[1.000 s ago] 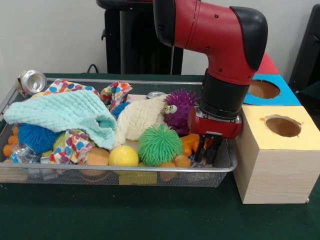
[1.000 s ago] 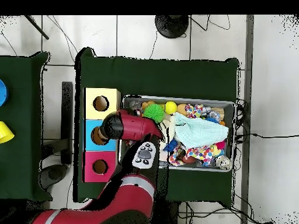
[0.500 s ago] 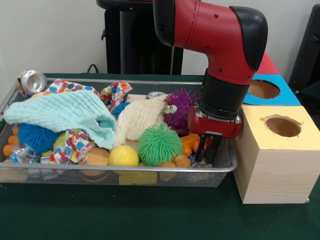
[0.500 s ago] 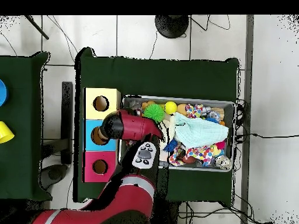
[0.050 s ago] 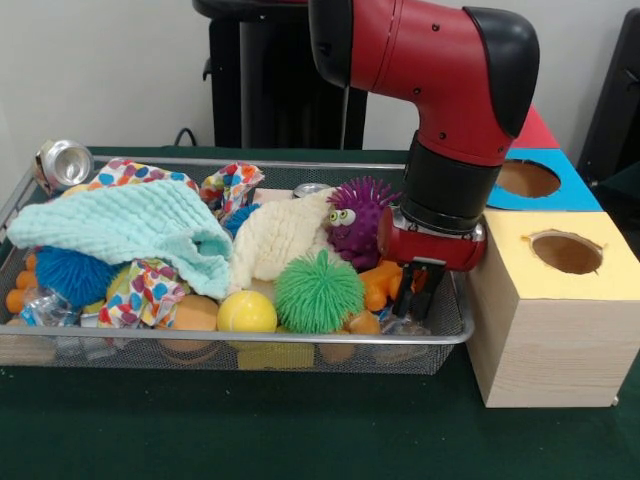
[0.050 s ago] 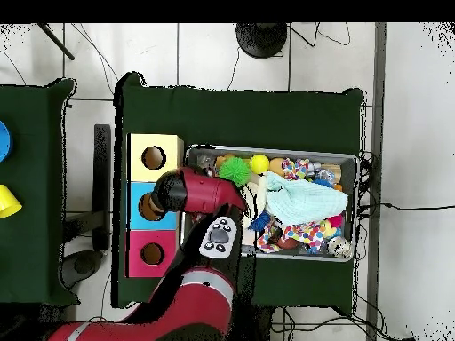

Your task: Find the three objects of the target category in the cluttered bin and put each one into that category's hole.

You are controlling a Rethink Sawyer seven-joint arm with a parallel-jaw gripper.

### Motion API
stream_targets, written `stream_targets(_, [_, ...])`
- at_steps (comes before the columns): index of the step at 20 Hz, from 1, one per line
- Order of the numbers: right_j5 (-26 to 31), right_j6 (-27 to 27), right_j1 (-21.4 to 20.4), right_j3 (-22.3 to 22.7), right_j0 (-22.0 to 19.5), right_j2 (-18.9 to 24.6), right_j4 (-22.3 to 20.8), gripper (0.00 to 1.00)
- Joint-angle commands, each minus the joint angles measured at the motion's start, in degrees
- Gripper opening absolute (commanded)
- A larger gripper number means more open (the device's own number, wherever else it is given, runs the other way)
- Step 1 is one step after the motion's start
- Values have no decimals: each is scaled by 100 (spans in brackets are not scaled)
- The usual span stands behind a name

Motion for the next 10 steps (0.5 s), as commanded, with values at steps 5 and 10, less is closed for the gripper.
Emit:
stream_targets(5, [1483,1212,-262,269,139,45,132,0])
stream_targets(10, [1552,1227,-317,284,155,28,114,0])
